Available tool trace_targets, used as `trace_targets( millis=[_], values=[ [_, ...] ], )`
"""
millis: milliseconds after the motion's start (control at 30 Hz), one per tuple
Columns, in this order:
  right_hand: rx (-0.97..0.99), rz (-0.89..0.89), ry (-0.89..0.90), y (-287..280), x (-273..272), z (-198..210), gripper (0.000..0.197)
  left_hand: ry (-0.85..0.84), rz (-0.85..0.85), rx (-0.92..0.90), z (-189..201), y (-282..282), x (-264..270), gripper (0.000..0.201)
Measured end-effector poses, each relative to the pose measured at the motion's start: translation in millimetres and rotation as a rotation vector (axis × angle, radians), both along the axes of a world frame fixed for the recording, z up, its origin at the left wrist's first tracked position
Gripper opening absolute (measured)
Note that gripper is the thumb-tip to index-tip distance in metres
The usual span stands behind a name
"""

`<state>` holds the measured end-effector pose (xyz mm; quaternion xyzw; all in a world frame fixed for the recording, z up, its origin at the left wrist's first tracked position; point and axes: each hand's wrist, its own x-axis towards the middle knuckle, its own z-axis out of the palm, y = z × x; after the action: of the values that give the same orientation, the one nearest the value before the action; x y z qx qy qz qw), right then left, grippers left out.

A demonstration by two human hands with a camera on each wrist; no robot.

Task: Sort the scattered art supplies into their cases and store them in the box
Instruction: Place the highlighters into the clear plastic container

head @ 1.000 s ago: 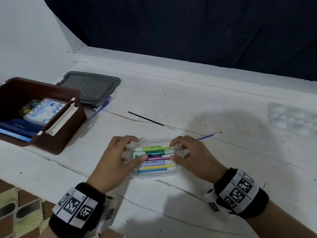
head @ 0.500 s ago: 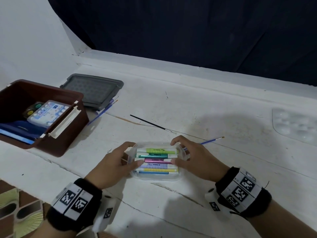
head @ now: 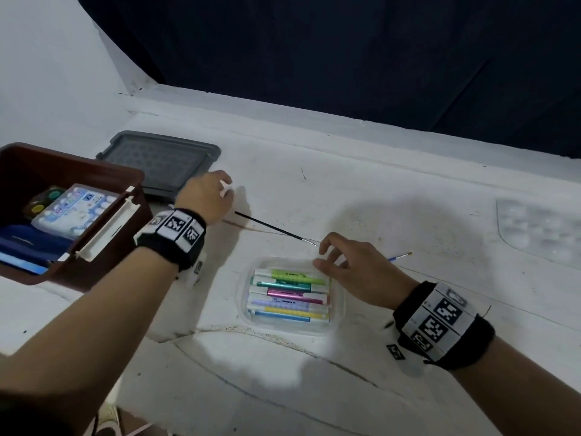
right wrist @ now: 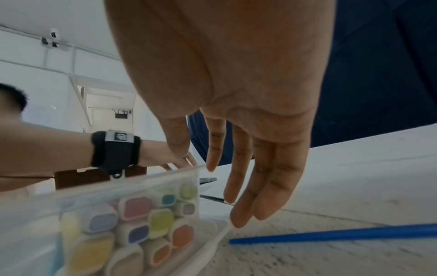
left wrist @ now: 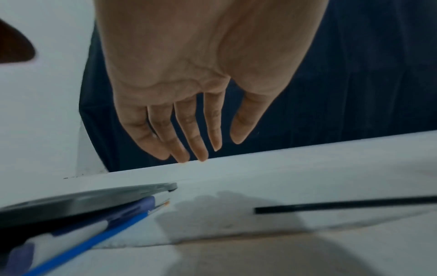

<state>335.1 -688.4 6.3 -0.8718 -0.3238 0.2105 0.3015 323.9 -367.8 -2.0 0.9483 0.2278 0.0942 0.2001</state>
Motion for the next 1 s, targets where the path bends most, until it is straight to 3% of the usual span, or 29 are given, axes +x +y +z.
trace_targets(
  millis=[133, 300, 433, 667, 1000],
  values=[
    [-0.080, 0.028, 0.005, 7.1, 6.7, 4.7, 0.030, 0.336, 0.020, 0.225, 1.7, 17.4, 38.1, 0.044],
    [-0.121, 0.032, 0.066, 6.7, 13.6, 5.1, 0.029, 0.359, 0.139, 0.289, -13.4, 18.2, 52.2, 0.040],
    [-0.136, 0.055, 0.086, 6.6, 17.1, 3.5, 0.031, 0.459, 0.070, 0.308, -14.4, 30.8, 59.0, 0.040],
    [-0.125, 0.079, 0.087, 6.4, 20.5, 1.3, 0.031, 0.439, 0.003, 0.246, -14.4, 50.7, 59.1, 0.033],
    [-0.140, 0.080, 0.074, 4.5, 13.5, 3.3, 0.035, 0.240, -0.134, 0.180, -14.7, 43.7, 38.1, 0.019]
  ],
)
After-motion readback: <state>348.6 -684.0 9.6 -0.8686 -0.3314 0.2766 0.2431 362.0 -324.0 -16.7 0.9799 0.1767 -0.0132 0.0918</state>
